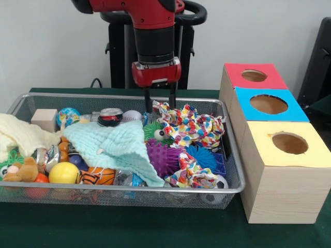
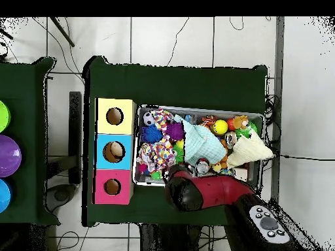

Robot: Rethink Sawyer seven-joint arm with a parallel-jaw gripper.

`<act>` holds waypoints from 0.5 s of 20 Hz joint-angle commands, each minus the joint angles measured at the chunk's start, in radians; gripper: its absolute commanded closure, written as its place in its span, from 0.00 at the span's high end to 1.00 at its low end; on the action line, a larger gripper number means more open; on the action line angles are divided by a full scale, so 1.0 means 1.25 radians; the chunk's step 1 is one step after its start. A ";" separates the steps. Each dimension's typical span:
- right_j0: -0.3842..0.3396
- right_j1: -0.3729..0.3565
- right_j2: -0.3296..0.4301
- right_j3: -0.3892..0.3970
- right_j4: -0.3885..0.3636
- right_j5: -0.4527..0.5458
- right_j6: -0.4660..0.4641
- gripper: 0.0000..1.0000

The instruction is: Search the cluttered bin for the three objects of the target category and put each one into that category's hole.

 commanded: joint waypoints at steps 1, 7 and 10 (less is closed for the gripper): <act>0.060 -0.029 -0.090 0.077 -0.039 -0.091 0.151 1.00; 0.096 0.024 -0.137 0.063 -0.028 -0.167 0.141 1.00; 0.128 0.072 -0.176 0.056 -0.025 -0.235 0.147 1.00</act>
